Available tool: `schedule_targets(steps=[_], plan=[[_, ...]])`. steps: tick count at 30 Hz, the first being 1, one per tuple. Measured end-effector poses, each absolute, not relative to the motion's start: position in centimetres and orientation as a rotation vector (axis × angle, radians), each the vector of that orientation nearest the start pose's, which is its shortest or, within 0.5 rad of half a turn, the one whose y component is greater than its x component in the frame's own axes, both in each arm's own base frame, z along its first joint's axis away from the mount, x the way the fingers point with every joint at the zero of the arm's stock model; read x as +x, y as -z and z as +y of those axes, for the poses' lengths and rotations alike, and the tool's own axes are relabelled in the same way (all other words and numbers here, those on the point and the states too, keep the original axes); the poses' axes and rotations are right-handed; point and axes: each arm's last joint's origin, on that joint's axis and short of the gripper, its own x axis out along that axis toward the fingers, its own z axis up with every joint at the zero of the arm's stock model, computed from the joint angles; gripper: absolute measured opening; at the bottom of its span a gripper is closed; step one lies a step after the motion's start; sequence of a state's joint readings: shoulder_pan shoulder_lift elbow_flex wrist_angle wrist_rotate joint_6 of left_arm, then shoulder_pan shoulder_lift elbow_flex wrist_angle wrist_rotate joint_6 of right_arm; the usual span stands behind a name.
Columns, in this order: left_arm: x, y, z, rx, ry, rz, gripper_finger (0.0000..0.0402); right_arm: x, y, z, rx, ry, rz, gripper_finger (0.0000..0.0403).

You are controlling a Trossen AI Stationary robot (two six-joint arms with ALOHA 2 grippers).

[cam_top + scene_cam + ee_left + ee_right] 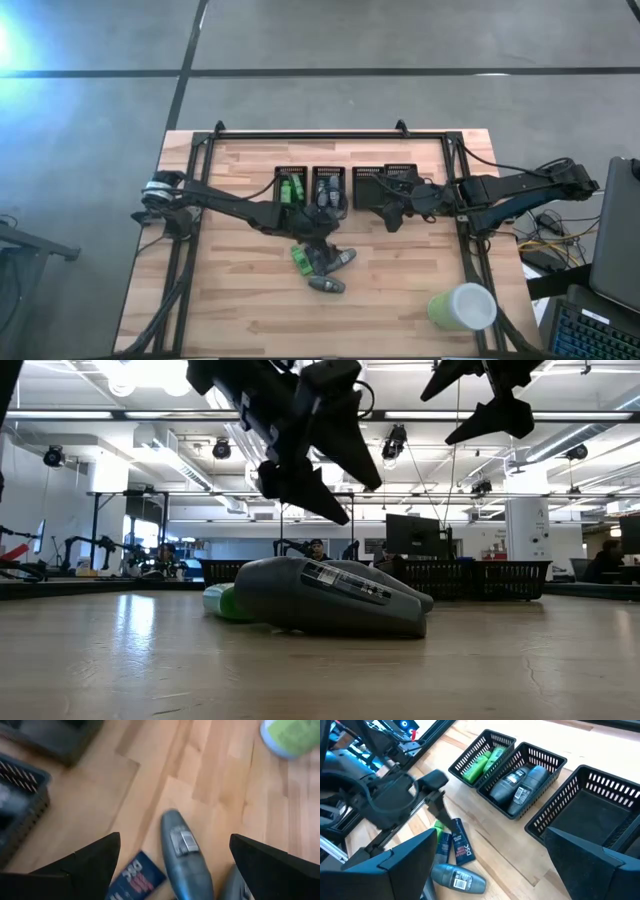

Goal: Pick & Place Travel size toiletries
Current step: Put the roll-on into the center left black basket

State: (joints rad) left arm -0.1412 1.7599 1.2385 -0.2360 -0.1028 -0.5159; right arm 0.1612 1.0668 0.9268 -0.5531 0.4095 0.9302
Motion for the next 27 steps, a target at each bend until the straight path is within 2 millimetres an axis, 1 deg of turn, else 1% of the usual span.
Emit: schedule_targets(steps=[7, 14, 20, 27], plan=[[37.4, -22.5, -7.5, -0.365, -0.116, 0.759, 0.0380, 21.5, -29.9, 2.4, 0.684, 0.481, 0.529, 0.0364], [37.0, -22.5, -9.1, -0.329, -0.107, 0.755, 0.0380, 21.4, -29.7, 2.4, 0.675, 0.489, 0.555, 0.0364], [36.8, -22.5, -10.1, -0.275, -0.118, 0.742, 0.0380, 21.2, -29.6, 2.4, 0.661, 0.495, 0.573, 0.0363], [36.6, -22.5, -10.5, -0.267, -0.142, 0.731, 0.0380, 21.2, -29.6, 2.4, 0.623, 0.480, 0.585, 0.0364]])
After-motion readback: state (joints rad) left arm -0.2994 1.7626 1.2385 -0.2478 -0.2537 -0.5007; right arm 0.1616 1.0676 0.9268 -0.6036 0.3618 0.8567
